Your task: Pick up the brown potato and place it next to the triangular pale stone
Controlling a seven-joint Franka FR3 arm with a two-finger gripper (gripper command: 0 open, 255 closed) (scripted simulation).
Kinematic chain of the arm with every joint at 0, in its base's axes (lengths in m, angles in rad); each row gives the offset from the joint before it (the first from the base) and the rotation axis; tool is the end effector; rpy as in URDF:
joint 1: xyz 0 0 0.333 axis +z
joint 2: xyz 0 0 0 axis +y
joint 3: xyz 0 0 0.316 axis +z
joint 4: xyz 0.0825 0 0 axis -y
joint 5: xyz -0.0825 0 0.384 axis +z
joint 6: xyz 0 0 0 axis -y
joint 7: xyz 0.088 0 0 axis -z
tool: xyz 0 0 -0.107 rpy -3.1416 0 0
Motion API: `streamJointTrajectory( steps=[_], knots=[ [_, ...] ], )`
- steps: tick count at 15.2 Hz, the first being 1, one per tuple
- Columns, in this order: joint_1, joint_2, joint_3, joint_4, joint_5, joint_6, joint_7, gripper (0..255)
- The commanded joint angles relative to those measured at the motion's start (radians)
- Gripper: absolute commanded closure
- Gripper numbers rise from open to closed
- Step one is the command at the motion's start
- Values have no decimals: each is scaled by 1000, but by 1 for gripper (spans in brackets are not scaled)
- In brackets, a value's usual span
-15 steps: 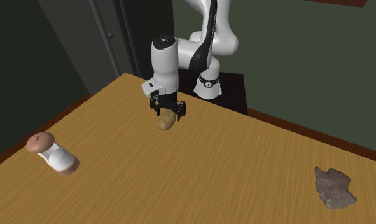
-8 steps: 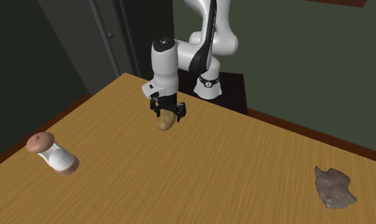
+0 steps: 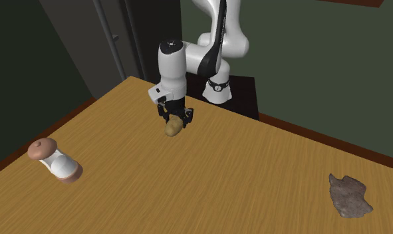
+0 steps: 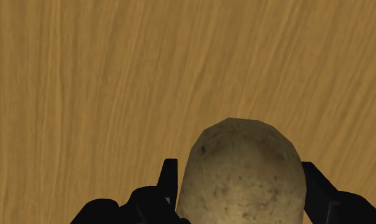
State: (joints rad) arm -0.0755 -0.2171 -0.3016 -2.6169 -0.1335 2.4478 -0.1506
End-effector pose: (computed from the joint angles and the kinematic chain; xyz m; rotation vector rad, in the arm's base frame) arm 0.3970 -0.1538 0.3253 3.1022 -0.1866 0.0531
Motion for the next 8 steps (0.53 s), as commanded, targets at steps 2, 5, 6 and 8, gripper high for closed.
streamJointTrajectory(
  steps=[2,5,6,8],
  knots=[
    [0,0,0,0,0,0,0,255],
    [-2,-22,3,10,-4,-32,3,255],
    [-2,-33,5,15,-6,-49,5,255],
    [-4,-55,8,27,-9,-81,7,255]
  ],
)
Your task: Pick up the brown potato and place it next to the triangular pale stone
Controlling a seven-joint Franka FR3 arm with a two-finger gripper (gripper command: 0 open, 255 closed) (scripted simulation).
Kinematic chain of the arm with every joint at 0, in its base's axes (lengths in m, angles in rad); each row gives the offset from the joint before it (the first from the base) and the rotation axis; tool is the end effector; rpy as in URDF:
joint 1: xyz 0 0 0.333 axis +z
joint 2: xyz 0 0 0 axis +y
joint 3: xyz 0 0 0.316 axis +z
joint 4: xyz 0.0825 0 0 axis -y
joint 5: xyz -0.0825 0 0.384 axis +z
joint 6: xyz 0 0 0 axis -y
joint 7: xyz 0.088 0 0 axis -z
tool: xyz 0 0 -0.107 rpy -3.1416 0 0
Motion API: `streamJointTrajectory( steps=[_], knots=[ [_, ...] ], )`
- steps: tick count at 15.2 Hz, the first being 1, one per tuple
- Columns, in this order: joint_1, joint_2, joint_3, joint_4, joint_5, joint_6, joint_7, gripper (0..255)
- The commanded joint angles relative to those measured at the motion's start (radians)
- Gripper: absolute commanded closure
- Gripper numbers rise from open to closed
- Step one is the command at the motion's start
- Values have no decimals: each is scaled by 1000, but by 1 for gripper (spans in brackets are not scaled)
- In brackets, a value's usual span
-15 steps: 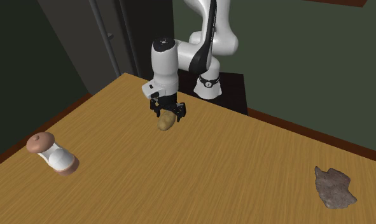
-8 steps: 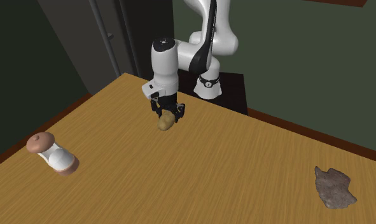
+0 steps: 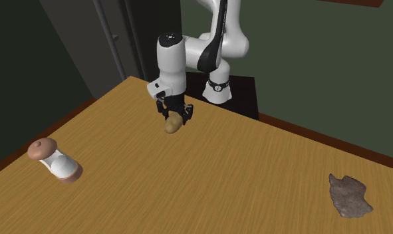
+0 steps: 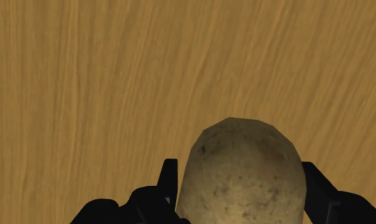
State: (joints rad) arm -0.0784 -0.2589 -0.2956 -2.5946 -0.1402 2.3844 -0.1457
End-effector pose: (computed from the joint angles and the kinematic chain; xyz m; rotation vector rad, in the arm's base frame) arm 0.3975 -0.1542 0.3460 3.1021 -0.1870 0.0532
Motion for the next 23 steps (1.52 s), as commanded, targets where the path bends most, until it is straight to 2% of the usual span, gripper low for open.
streamJointTrajectory(
  steps=[1,20,23],
  knots=[
    [-1,-23,4,11,-3,-33,3,255],
    [-3,-157,34,166,-5,-321,9,255],
    [27,-178,92,143,13,-326,86,255]
  ],
)
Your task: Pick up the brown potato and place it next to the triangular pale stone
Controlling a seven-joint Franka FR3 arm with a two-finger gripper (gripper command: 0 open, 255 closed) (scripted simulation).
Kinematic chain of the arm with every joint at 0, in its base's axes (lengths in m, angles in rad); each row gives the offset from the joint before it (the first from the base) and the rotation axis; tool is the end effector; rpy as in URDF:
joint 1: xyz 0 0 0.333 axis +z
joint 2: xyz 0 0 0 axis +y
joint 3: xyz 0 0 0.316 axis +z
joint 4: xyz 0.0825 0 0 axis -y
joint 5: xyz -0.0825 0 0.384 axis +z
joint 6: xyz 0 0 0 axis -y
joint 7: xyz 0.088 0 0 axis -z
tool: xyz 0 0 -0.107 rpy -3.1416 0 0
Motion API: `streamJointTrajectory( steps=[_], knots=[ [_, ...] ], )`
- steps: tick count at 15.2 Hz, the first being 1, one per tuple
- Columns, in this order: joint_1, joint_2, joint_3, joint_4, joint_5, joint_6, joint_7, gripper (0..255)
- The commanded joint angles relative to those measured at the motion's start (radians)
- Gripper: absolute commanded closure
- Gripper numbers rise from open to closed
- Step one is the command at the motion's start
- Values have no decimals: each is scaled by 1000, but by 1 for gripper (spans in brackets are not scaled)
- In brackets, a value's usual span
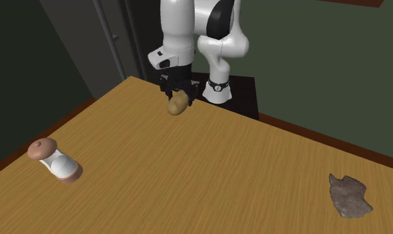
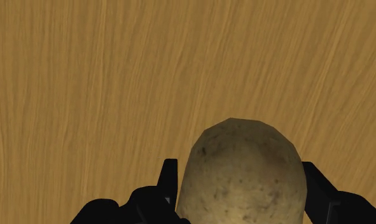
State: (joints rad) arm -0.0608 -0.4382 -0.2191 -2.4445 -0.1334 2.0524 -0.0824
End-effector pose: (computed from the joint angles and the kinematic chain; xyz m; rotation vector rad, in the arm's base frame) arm 0.3989 -0.1256 0.4595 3.1022 -0.1857 0.0533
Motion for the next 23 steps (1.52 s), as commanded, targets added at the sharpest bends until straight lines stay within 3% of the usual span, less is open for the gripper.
streamJointTrajectory(
  steps=[1,12,23],
  knots=[
    [20,-3,35,-12,13,5,48,255],
    [143,28,241,10,100,-1,321,255],
    [247,190,430,172,141,-7,591,255]
  ],
)
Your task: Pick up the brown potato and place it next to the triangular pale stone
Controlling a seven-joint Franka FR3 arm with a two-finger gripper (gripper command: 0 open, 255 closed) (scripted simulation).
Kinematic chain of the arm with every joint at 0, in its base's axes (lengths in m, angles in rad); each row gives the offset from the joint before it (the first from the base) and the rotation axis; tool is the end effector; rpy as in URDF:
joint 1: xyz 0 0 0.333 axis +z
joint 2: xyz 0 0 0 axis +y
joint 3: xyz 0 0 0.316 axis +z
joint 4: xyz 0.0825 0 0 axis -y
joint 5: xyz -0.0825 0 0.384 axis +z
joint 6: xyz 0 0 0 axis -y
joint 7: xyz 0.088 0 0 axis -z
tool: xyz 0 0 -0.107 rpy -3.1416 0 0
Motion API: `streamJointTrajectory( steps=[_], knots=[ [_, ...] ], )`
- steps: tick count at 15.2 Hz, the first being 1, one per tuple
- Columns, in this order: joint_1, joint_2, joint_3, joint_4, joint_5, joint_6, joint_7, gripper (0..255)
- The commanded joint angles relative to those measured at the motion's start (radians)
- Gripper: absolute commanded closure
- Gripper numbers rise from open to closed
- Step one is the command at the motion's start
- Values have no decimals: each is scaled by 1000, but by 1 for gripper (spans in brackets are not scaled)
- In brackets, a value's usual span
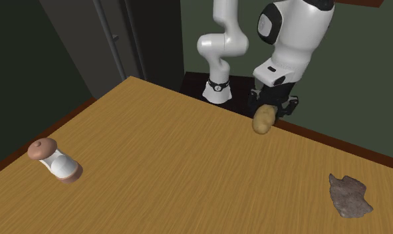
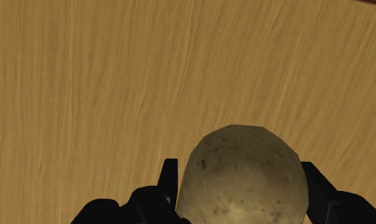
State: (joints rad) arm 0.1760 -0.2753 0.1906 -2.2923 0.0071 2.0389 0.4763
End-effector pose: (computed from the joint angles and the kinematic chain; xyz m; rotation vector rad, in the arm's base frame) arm 0.4341 0.1707 0.4608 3.1013 -0.1854 0.0529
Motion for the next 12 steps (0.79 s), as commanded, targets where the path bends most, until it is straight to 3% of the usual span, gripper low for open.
streamJointTrajectory(
  steps=[1,12],
  knots=[
    [18,48,36,42,-1,5,57,255],
    [115,326,179,352,-79,-49,334,255]
  ],
)
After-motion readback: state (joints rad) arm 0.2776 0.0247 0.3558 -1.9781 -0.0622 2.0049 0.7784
